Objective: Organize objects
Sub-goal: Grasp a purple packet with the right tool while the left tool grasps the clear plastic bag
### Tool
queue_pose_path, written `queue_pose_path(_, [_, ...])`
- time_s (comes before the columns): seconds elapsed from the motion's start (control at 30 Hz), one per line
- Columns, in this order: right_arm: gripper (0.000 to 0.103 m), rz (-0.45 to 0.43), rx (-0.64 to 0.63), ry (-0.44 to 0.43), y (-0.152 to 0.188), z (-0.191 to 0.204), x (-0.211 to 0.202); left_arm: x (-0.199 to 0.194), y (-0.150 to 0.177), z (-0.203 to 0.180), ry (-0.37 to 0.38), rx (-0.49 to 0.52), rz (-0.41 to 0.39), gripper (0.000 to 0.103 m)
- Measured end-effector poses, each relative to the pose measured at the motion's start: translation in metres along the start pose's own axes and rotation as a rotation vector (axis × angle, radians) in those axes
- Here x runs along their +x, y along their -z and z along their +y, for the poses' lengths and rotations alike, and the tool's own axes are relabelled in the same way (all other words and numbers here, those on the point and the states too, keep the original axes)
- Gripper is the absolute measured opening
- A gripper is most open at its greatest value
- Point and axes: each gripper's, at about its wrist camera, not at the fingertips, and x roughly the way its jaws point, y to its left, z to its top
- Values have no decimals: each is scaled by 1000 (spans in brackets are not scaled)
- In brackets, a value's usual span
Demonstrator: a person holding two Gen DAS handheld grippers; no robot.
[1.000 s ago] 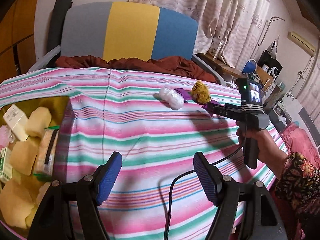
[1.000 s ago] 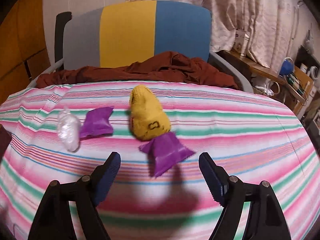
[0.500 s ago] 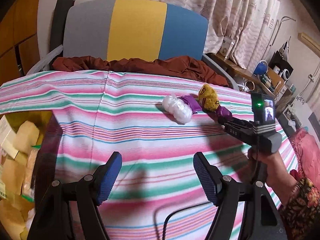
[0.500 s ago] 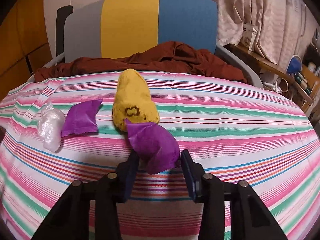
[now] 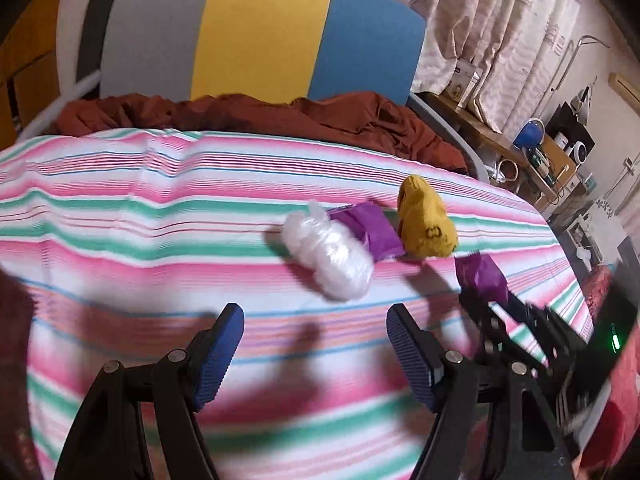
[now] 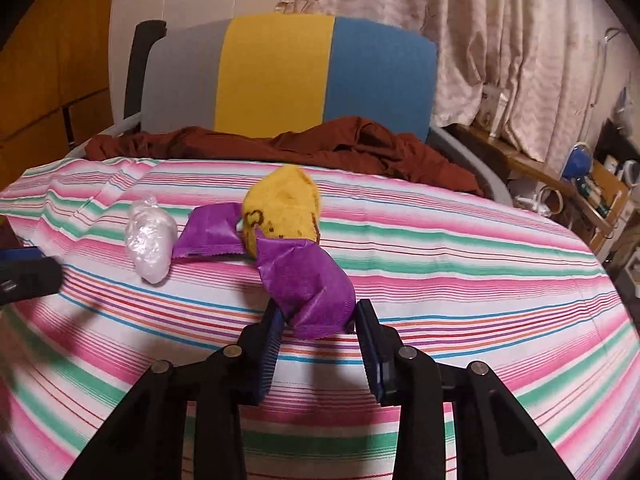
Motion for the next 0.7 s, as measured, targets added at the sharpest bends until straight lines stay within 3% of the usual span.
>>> queue_pose_path(0.23, [37,-4,53,18,1,-10,2,35,-21,-7,-18,-20,3,75])
queue_pose_path(0.3, [37,-9,60,24,1,-11,0,43,-23,-9,-58,3,-12,73])
queue_pose_path(0.37, [37,-15,60,32,1,-11,-1,47,-20,-8,-99,35,-33,57])
queue_pose_path(0.4, [37,-17,60,33,1,-11,-1,50,-16,-5,-122,51,-36,43])
queue_pose_path(0.43, [37,-18,60,34,1,-11,-1,52,-10,-2,-138,73,-51,38])
queue_pose_path(0.7, [37,-17,76,35,2,-14,1,38,0,5,-97,90,-86,35])
